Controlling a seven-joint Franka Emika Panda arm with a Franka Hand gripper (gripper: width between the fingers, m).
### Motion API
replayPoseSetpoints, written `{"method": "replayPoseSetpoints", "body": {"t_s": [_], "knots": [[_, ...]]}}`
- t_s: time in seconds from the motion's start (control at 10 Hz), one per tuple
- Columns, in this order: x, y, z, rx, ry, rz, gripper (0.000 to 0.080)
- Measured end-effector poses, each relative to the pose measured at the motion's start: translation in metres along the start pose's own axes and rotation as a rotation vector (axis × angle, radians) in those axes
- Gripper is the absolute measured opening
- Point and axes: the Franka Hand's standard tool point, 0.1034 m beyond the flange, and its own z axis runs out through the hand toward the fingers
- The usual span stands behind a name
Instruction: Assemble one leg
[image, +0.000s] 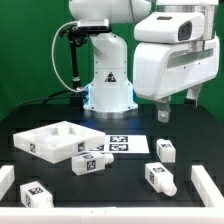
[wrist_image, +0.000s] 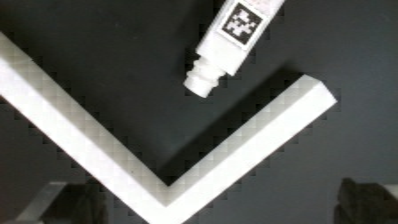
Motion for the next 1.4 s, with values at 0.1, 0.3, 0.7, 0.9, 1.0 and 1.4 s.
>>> {"method": "replayPoseSetpoints", "body": {"t_s": [0.1,0.3,0.7,0.9,1.0,1.4], "knots": [[0.000,0.000,0.000,0.002,-0.002,0.001,0.0650],[-0.001,0.000,0.000,0.002,-0.003,0.001,0.0650],[-0.008,0.006,0.005,0.002,-0.007,0.019,0.0650],[-0.018,0.014,0.032,0.020,-0.021,0.074,0.0650],[-0.017,0.019,0.048,0.006,0.009,0.068,0.0650],[-0.025,0.021,0.061,-0.004,0.037,0.061,0.0650]]}}
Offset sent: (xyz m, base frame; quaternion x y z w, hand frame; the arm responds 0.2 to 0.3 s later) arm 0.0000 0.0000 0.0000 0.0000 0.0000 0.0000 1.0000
